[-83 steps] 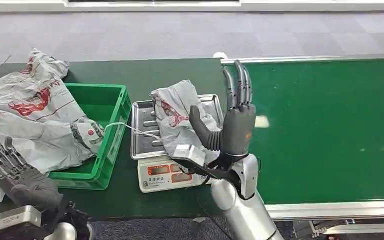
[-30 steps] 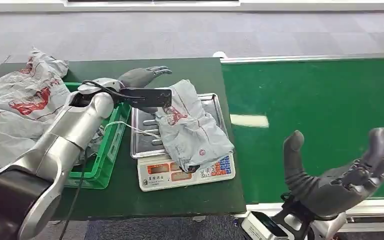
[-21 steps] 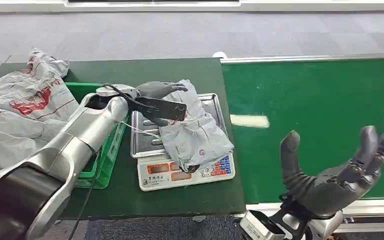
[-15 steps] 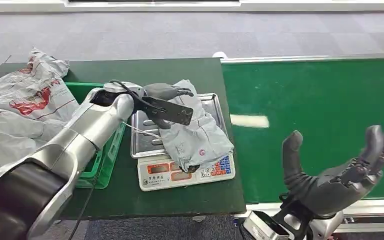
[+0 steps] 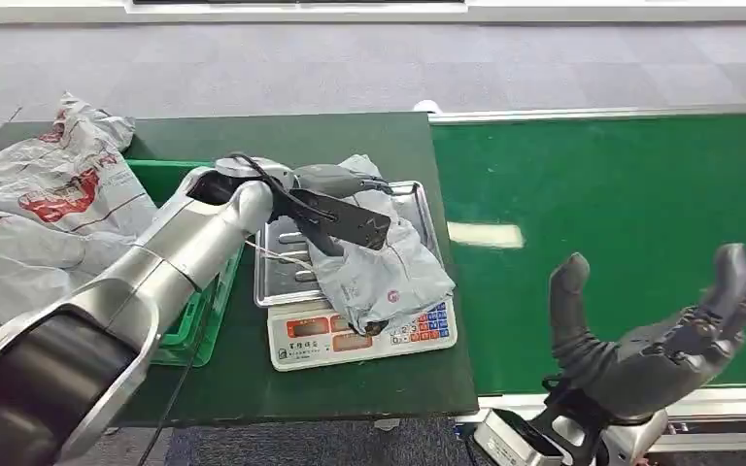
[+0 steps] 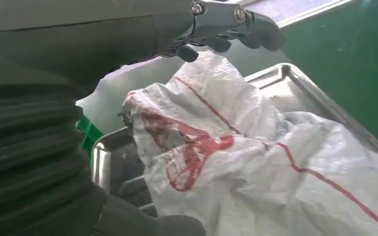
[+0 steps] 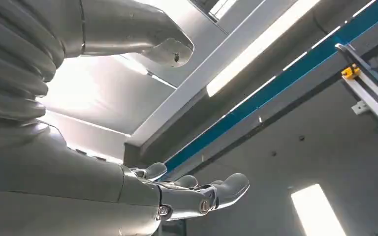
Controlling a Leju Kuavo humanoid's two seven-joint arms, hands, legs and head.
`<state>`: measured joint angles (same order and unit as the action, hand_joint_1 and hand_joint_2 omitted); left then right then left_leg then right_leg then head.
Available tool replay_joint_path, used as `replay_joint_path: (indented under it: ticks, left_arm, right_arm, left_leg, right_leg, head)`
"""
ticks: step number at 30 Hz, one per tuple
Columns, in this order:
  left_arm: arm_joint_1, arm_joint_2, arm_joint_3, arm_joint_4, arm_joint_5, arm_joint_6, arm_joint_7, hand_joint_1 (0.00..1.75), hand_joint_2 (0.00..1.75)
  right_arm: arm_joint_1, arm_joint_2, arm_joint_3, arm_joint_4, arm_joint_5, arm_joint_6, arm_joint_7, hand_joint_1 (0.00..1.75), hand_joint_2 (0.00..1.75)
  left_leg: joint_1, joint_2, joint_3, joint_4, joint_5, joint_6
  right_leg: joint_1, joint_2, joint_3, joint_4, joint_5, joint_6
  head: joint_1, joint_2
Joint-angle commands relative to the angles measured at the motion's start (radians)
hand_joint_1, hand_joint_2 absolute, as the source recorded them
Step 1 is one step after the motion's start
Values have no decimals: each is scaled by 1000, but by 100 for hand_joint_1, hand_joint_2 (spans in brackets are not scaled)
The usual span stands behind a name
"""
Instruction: Moved the parcel from conveyor to table for the left to box.
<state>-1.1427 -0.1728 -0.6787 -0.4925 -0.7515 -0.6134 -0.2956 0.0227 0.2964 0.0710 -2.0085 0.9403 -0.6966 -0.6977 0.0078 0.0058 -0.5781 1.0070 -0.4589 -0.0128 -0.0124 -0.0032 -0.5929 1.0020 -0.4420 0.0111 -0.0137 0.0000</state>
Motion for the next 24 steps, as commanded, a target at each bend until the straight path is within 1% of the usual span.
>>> replay_joint_path:
  ticks: [1,3,6,7,10,14,18,21,22,24]
  left_arm:
    - [166,-80,-104,104,45,122,-8,0,175]
    - [204,-109,-112,158,53,184,-18,0,175]
    - [235,-137,-105,195,72,210,-14,0,175]
    - [245,-146,-103,203,78,223,-10,0,175]
    - [261,-161,-97,209,91,235,-14,0,175]
    - [265,-163,-86,212,103,234,-13,0,175]
    - [301,-164,-88,226,111,242,-12,0,175]
    - [310,-163,-101,231,96,301,4,0,175]
    - [305,-160,-98,232,98,301,9,0,175]
    - [305,-160,-98,232,98,301,9,0,175]
  right_arm:
    - [-30,17,12,58,-8,-2,0,0,175]
    - [-33,21,18,68,-6,-2,0,0,175]
    - [-49,25,30,86,-12,-2,0,0,175]
    - [-58,30,35,96,-9,-2,0,0,175]
    - [-77,31,52,131,-23,-2,0,0,175]
    - [-81,31,55,139,-28,-2,0,0,175]
    - [-112,25,69,183,-39,-2,0,0,175]
    - [-120,24,70,184,-43,-2,0,0,175]
    - [-117,20,72,182,-48,-2,0,0,175]
    - [-117,20,72,182,-48,-2,0,0,175]
  left_leg:
    - [-1,0,6,-5,1,1]
    - [0,-1,5,-4,0,1]
    - [-1,0,5,-4,0,1]
    - [0,0,2,-2,-1,1]
    - [-1,1,2,-3,0,1]
    - [-1,1,0,-1,-1,1]
    - [-1,2,1,-2,-1,1]
    - [-1,1,1,-2,-1,1]
    - [-1,2,2,-3,0,1]
    - [-1,-1,0,-1,-1,1]
  right_leg:
    - [-1,0,5,-5,1,0]
    - [-1,0,5,-4,1,0]
    - [-1,1,5,-5,1,0]
    - [-1,1,3,-2,0,0]
    - [-1,2,2,-3,1,0]
    - [-1,0,1,-1,0,0]
    - [-1,1,1,-2,1,0]
    - [-1,0,2,-2,0,0]
    - [-1,1,2,-3,1,0]
    - [-1,-2,2,-1,0,1]
  head:
    - [0,0]
    - [0,0]
    - [0,0]
    - [0,0]
    - [0,0]
    - [0,0]
    - [0,0]
    - [0,0]
    - [0,0]
    - [0,0]
